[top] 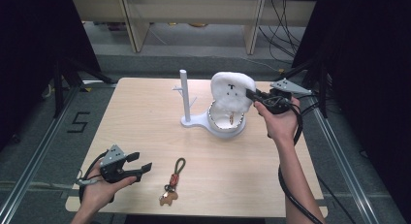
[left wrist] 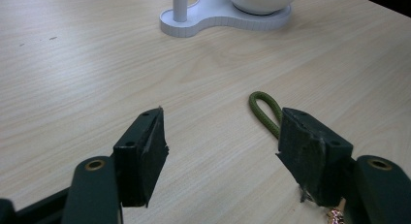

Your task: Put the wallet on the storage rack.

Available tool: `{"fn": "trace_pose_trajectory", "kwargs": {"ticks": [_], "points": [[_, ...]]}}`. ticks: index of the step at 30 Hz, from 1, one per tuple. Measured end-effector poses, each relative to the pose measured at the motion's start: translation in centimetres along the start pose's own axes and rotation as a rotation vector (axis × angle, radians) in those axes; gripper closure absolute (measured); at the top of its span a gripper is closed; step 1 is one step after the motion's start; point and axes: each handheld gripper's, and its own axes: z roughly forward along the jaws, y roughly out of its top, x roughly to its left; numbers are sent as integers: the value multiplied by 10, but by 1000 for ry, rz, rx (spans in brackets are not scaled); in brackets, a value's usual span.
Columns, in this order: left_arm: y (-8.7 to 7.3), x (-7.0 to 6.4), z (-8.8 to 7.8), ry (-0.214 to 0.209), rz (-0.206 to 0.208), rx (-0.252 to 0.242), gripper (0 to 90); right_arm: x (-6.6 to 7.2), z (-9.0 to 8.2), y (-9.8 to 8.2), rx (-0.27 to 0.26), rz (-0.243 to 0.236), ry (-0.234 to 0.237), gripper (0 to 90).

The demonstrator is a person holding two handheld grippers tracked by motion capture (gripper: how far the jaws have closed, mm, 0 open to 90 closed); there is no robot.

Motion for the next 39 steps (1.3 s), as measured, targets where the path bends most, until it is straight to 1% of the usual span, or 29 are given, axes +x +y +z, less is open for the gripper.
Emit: {"fn": "trace_pose_trajectory", "kwargs": {"ticks": [1,2,4,7,8,9,11,16,18,19,20,21,22,23,24,25,26,28,29,30,31,32,33,34,35,36,37,38,39], "points": [[0,0,0,-2,-2,-2,335,-1,3,-1,-1,11,-6,793],[0,0,0,2,-1,6,334,-2,4,-1,4,11,-8,793],[-1,0,0,-1,-3,5,333,-3,5,0,7,16,-9,793],[-1,0,0,-6,-5,0,333,-6,9,-2,1,8,-16,793],[-1,0,0,-8,-7,0,332,-7,11,-2,4,16,-16,793],[-1,1,0,-5,-9,0,332,-6,12,-3,10,31,-25,793],[-1,1,0,-4,-10,1,332,-8,13,-3,9,23,-21,793],[-2,1,0,-4,-13,-1,331,-10,17,-6,29,31,-33,792],[-2,1,0,-3,-13,0,331,-13,19,-9,25,13,-31,792],[-2,1,0,-3,-14,0,331,-12,20,-10,37,40,-36,792],[-1,1,0,-3,-15,1,331,-12,20,-10,37,40,-36,792],[-1,1,0,-3,-13,2,331,-14,20,-11,33,14,-44,792],[-1,1,0,-3,-13,2,331,-15,21,-12,39,2,-47,792],[-1,1,0,-4,-12,2,330,-13,22,-13,48,44,-39,792],[-1,1,0,-3,-13,2,330,-15,24,-16,53,30,-39,792],[-1,1,-1,7,-11,12,330,-15,24,-16,53,30,-39,792],[-1,1,0,4,-10,9,330,-15,24,-17,61,40,-40,793],[-1,0,0,6,-13,9,330,-17,26,-20,67,32,-41,793],[-1,0,1,-5,-16,-1,330,-17,27,-21,74,38,-40,793],[-1,1,1,1,-12,8,330,-15,28,-23,70,54,-44,793],[-1,1,1,0,-11,8,330,-16,28,-24,85,48,-45,792],[-1,0,1,0,-11,9,330,-18,30,-26,80,28,-43,792],[-2,0,1,-4,-10,6,330,-17,31,-28,89,48,-40,793],[-1,0,0,3,-10,12,330,-19,32,-30,83,35,-39,793],[-1,0,0,3,-12,11,330,-19,32,-30,97,26,-51,792],[-1,-1,1,3,-11,11,330,-17,32,-31,104,63,-45,792],[-1,-1,1,3,-11,12,330,-19,35,-34,109,38,-40,792],[-1,0,1,2,-9,12,330,-19,35,-35,118,28,-47,792],[-1,0,1,2,-9,12,330,-19,35,-35,118,28,-47,792]]}}
